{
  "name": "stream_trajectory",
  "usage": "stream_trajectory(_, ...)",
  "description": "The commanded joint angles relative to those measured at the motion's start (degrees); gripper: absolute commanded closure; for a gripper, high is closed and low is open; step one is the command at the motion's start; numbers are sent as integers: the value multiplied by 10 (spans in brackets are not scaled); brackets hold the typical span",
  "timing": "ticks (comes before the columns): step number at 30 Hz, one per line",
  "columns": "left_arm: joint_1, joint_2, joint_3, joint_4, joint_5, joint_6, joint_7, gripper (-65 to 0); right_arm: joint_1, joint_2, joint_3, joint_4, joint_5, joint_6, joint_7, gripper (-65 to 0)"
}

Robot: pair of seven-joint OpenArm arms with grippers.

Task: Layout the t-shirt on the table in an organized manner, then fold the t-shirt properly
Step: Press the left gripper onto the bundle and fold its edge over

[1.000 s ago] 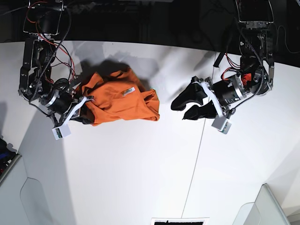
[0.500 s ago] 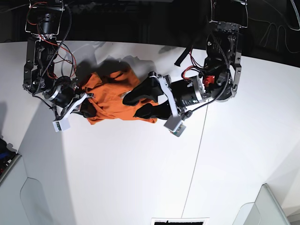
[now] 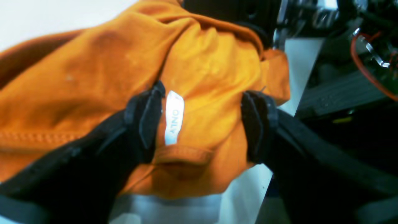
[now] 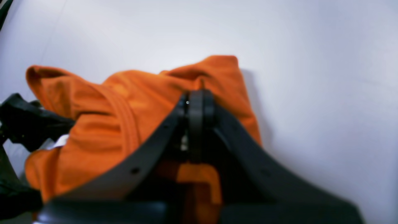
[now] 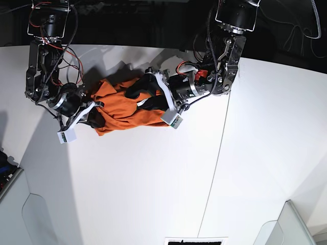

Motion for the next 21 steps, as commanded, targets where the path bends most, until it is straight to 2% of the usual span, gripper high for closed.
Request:
stream_trajectory(1,-2,-1,2,-1,21,9,20,-436,6,6,0,5,-1,2,-6,0)
stream_trajectory(6,-13,0,2,-1,22,9,20,-436,4,6,0,5,-1,2,-16,0)
stream_trajectory(11,-48,-4,4,-1,67,9,20,-436,-9,7,0,11,10,3,-42,0)
stream_trajectory(15,-85,-13,13,-1,79,9,19,-436,-55,7,1,61,40,4,-43,0)
stream_trajectory(21,-144,-17,16,-33,94,9,5,-436,-133,8,1,162,41,4,-43,0)
